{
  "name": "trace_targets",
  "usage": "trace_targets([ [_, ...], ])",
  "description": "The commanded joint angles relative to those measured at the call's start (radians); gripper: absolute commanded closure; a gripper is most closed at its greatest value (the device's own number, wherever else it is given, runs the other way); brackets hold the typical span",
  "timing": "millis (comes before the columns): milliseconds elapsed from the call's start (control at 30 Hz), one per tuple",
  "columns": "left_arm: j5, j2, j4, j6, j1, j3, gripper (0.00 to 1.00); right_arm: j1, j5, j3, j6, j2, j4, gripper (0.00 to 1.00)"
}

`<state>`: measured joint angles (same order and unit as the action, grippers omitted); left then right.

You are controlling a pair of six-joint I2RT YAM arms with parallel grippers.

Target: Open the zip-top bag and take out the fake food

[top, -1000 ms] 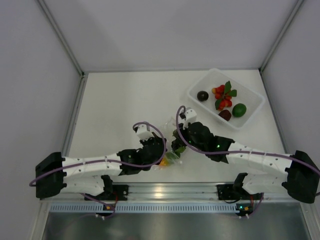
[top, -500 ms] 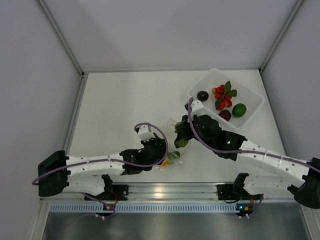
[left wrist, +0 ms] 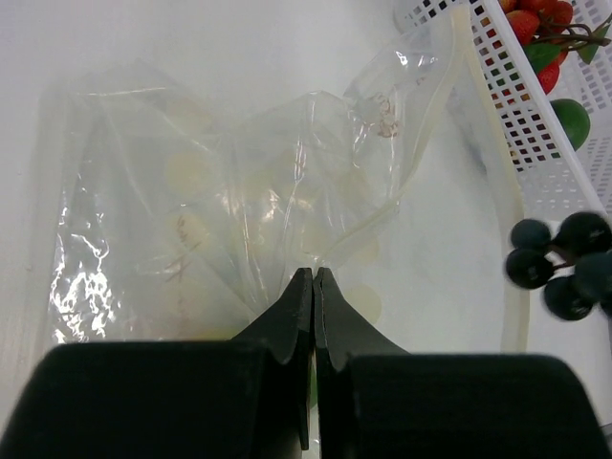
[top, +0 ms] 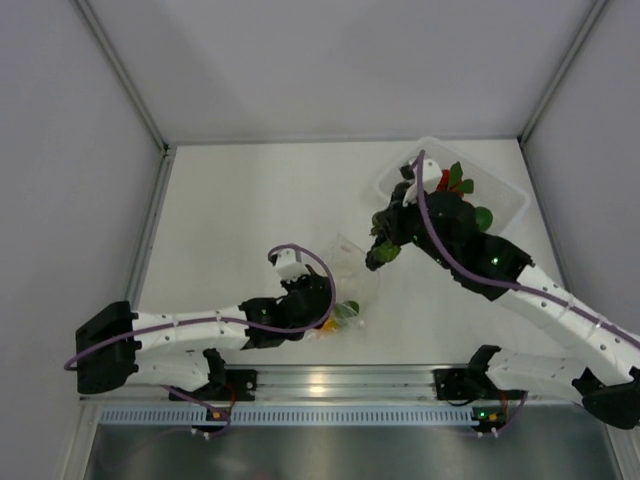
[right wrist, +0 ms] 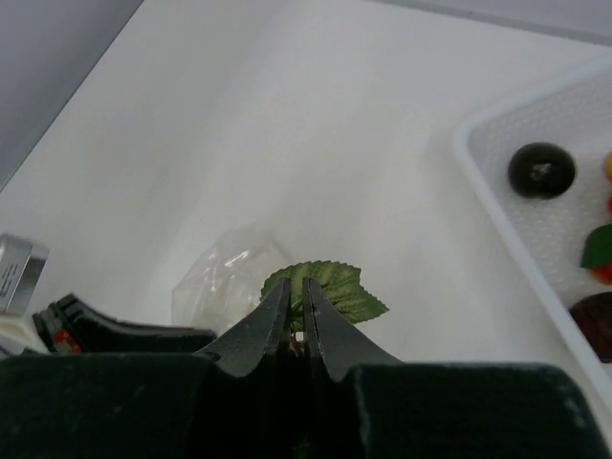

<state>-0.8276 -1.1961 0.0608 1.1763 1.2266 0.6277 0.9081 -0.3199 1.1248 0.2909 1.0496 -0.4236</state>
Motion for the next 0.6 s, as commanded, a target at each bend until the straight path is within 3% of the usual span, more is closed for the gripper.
trace_targets([
  [0,-0.011,0.009,0.001,0.008,-0.007,-0.005,1.00,-0.130,0.019,0.118,-0.033,-0.037,-0.078,1.00],
  [200,-0.007,0.041,0.001,0.000,-0.010,-0.023,1.00,-0.383,0.116,0.193,-0.078,-0.016,-0.142,1.00],
  [400,0.030,0.064,0.001,-0.014,-0.010,-0.023,1.00,-0.627,0.119,0.225,-0.076,0.072,-0.150,1.00],
  [567,0.090,0.095,0.000,-0.024,-0.009,-0.036,1.00,-0.750,0.090,0.171,-0.049,0.148,-0.100,1.00],
])
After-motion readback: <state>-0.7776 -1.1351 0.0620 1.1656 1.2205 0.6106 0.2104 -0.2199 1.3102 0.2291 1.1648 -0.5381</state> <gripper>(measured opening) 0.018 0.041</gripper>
